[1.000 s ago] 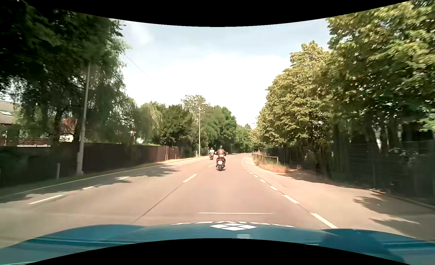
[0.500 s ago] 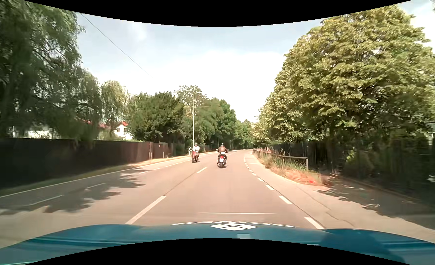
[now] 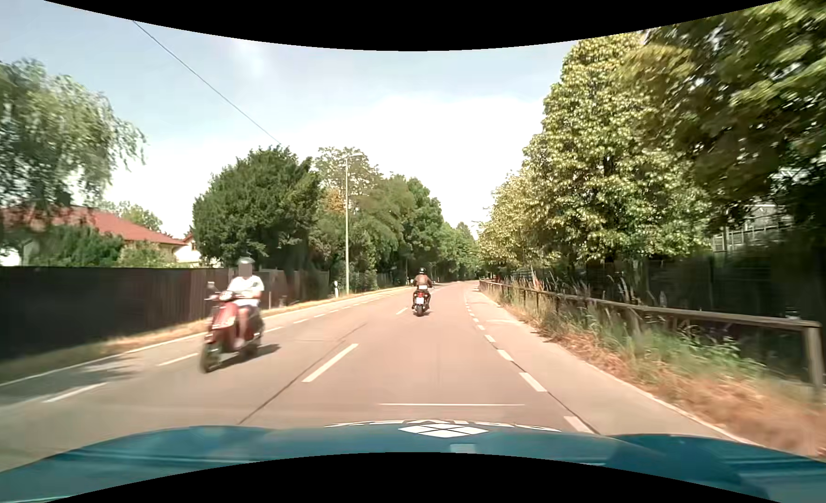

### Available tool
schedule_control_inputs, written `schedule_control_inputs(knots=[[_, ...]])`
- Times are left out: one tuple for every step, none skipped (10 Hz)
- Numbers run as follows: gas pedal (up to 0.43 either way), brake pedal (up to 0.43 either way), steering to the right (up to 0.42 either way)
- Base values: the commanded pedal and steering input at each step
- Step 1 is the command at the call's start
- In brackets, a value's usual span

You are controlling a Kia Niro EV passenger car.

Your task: Follow the waypoints while adhering to traffic rules and regulations

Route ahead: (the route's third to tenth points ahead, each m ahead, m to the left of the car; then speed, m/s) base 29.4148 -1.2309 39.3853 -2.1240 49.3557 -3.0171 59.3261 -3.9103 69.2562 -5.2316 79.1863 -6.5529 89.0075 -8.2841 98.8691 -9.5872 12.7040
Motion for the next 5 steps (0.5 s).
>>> schedule_control_inputs(knots=[[0.039, 0.0, 0.01], [0.039, 0.0, 0.011], [0.039, 0.0, 0.012], [0.039, 0.0, 0.013], [0.039, 0.0, 0.013]])
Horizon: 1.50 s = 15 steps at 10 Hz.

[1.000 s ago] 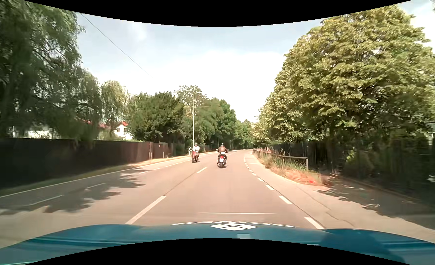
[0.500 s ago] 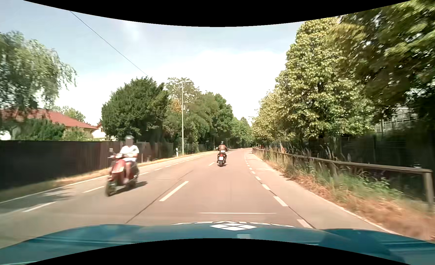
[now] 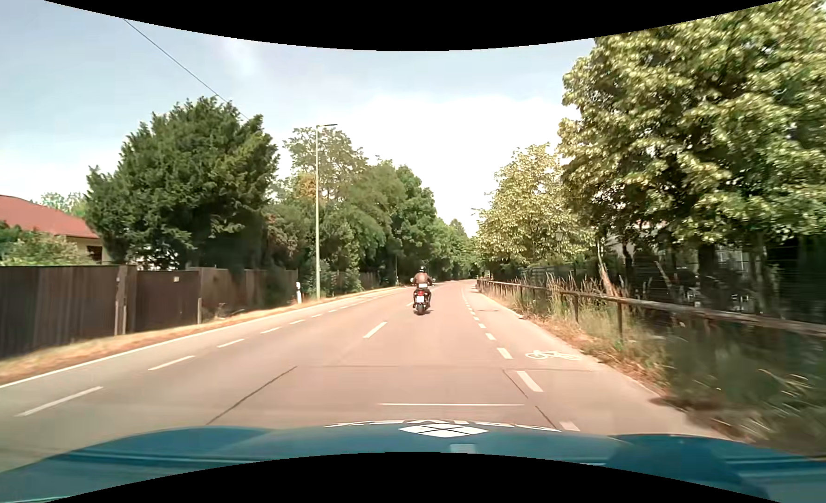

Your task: Follow the waypoints while adhering to traffic rules and regulations

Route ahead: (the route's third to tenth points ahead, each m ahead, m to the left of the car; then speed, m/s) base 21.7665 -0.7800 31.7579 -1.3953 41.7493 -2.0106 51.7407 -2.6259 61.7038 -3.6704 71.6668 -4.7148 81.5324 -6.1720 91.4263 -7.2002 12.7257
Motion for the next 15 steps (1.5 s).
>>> schedule_control_inputs(knots=[[0.039, 0.0, 0.013], [0.039, 0.0, 0.013], [0.039, 0.0, 0.013], [0.039, 0.0, 0.012], [0.039, 0.0, 0.012], [0.039, 0.0, 0.012], [0.039, 0.0, 0.012], [0.039, 0.0, 0.011], [0.039, 0.0, 0.01], [0.039, 0.0, 0.01], [0.039, 0.0, 0.009], [0.039, 0.0, 0.009], [0.039, 0.0, 0.007], [0.039, 0.0, 0.006], [0.039, 0.0, 0.006]])
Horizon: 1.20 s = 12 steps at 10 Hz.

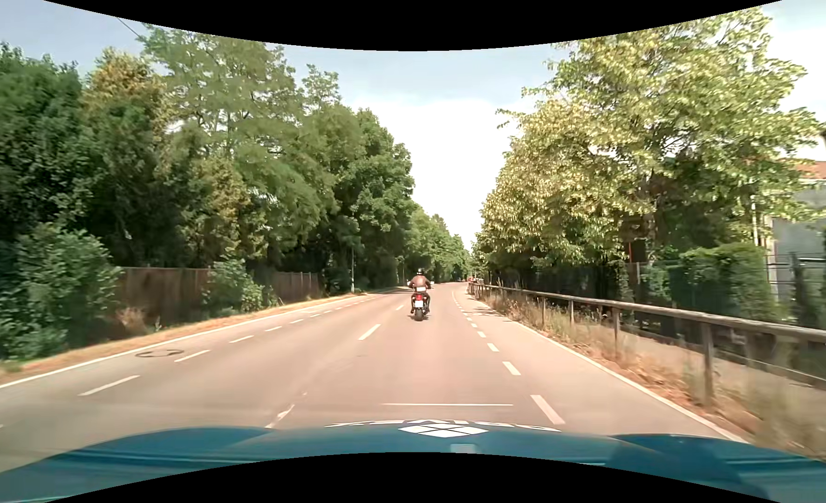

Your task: Follow the waypoints while adhering to traffic rules and regulations

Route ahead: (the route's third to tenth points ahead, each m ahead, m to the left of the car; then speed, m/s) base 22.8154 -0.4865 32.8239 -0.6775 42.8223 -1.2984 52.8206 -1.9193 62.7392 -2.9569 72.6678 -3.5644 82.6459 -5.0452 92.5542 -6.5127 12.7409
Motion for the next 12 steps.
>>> schedule_control_inputs(knots=[[0.039, 0.0, 0.006], [0.039, 0.0, 0.006], [0.039, 0.0, 0.006], [0.008, 0.0, 0.006], [0.0, 0.0, 0.006], [0.0, 0.0, 0.006], [0.0, 0.0, 0.006], [0.0, 0.0, 0.006], [0.0, 0.0, 0.005], [0.0, 0.0, 0.005], [0.0, 0.0, 0.005], [0.0, 0.0, 0.005]])
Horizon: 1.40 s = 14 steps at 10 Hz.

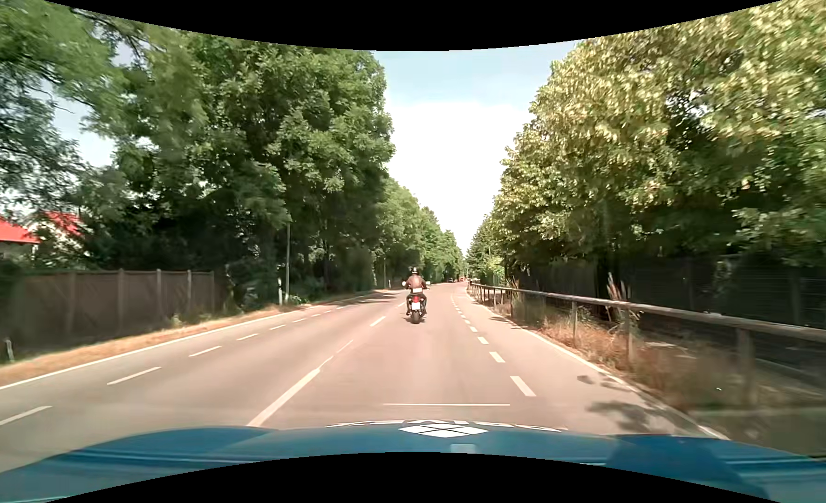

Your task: Follow the waypoints while adhering to traffic rules and regulations

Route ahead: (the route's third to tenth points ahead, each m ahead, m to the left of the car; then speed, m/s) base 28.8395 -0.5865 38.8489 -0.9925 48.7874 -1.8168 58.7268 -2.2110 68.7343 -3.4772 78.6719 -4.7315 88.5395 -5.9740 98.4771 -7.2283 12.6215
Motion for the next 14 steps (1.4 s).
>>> schedule_control_inputs(knots=[[0.0, 0.0, 0.005], [0.0, 0.0, 0.005], [0.0, 0.0, 0.005], [0.0, 0.0, 0.005], [0.0, 0.0, 0.004], [0.0, 0.0, 0.004], [0.008, 0.0, 0.004], [0.02, 0.0, 0.004], [0.039, 0.0, 0.004], [0.047, 0.0, 0.004], [0.047, 0.0, 0.004], [0.047, 0.0, 0.004], [0.047, 0.0, 0.004], [0.047, 0.0, 0.004]])
